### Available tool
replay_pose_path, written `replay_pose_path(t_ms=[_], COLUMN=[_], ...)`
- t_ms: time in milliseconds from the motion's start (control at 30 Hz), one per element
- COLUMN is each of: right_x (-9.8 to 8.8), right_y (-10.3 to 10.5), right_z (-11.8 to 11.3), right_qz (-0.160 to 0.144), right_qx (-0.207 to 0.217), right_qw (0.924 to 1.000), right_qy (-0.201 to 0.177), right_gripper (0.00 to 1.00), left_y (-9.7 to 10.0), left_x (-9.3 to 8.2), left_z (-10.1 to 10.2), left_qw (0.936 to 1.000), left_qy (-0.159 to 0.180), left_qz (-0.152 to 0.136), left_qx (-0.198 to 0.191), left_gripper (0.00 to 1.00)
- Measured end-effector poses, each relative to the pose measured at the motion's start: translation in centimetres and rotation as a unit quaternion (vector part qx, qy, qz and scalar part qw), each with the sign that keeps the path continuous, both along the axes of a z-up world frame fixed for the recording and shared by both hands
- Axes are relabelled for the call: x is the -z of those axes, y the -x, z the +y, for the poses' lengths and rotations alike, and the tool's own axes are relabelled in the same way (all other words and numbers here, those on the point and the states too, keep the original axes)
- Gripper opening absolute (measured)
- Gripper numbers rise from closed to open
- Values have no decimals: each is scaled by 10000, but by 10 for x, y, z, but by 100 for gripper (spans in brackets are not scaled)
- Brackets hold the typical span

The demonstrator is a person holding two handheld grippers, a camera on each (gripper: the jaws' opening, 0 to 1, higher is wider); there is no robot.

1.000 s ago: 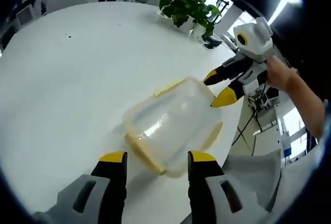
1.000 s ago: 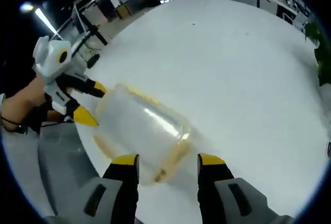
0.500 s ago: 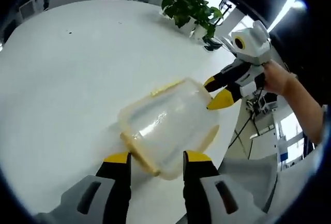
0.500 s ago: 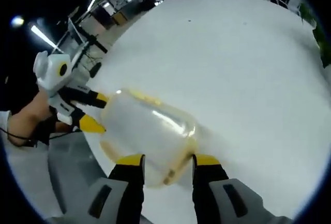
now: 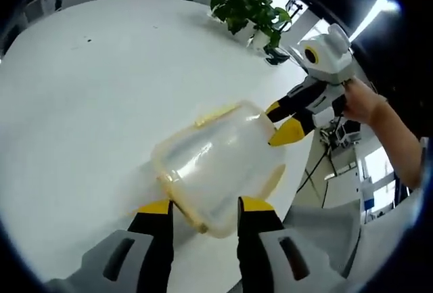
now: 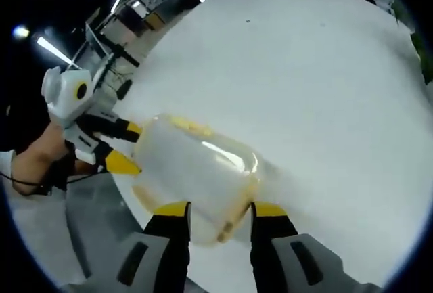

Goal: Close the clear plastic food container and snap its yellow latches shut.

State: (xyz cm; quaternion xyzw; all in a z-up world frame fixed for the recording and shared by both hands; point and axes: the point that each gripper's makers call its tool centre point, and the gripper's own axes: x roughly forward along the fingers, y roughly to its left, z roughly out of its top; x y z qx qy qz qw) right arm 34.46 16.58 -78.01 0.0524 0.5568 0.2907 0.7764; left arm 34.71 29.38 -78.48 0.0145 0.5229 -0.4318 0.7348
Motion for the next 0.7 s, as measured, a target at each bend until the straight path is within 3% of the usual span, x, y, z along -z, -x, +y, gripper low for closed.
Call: replay_pose_path(t_ms=[333,700], right_x=[0,0], right_y=[5,2], right_z=[2,3], right_qz=[-30,-130], right_qx=[21,-225], right_qw=[10000,9995], right_qy=[61,206], right_gripper=[34,37], left_y=[-1,-1], left_x=[-4,-6], left_z=[4,6], left_qw=[9999,9999], left_qy=[58,94], left_qz=[38,39], left_qx=[-102,-95], left_gripper=[36,39])
